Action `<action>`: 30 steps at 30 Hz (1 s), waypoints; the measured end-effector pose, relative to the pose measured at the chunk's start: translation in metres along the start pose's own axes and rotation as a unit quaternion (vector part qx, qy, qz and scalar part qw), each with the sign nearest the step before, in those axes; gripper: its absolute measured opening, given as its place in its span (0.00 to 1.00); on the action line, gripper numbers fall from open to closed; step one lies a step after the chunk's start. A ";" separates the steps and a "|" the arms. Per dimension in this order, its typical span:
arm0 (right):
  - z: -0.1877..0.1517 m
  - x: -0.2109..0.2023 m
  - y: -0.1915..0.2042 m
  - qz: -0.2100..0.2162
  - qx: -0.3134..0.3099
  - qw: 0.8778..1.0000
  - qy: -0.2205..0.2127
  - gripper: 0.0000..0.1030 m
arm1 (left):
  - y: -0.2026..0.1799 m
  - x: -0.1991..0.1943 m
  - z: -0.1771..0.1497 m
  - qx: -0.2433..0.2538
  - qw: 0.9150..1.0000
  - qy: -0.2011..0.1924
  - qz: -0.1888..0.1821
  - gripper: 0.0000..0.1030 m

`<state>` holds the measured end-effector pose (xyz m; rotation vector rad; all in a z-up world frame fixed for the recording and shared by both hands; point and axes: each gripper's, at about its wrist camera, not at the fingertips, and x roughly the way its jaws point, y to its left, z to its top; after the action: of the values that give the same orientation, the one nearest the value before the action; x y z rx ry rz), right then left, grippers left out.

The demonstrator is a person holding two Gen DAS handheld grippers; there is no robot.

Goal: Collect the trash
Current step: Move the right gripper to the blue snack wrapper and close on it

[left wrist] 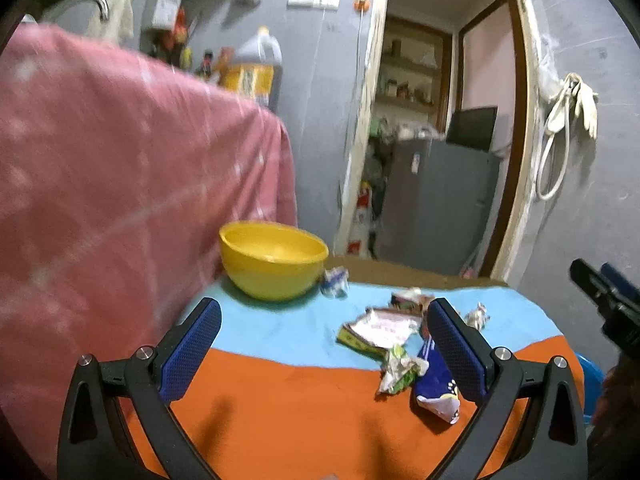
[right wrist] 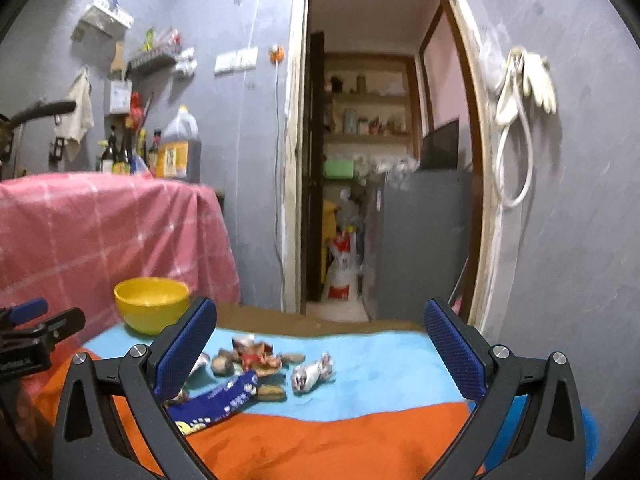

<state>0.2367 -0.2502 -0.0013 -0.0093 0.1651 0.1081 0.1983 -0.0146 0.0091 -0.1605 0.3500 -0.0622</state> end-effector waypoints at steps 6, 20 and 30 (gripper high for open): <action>-0.024 0.038 -0.004 0.013 0.003 0.995 0.097 1.00 | -0.002 0.033 -0.009 -0.008 0.996 0.081 -0.030 0.97; -0.063 0.091 0.005 0.116 0.039 0.962 0.245 0.67 | -0.015 0.074 -0.021 -0.006 0.968 0.204 -0.145 0.49; -0.063 0.096 0.025 0.152 0.008 0.954 0.258 0.48 | -0.010 0.085 -0.022 -0.014 0.952 0.250 -0.175 0.12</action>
<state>0.3179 -0.2164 -0.0794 0.0052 0.6909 0.4129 0.2698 -0.0353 -0.0378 -0.2346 0.8264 -0.4549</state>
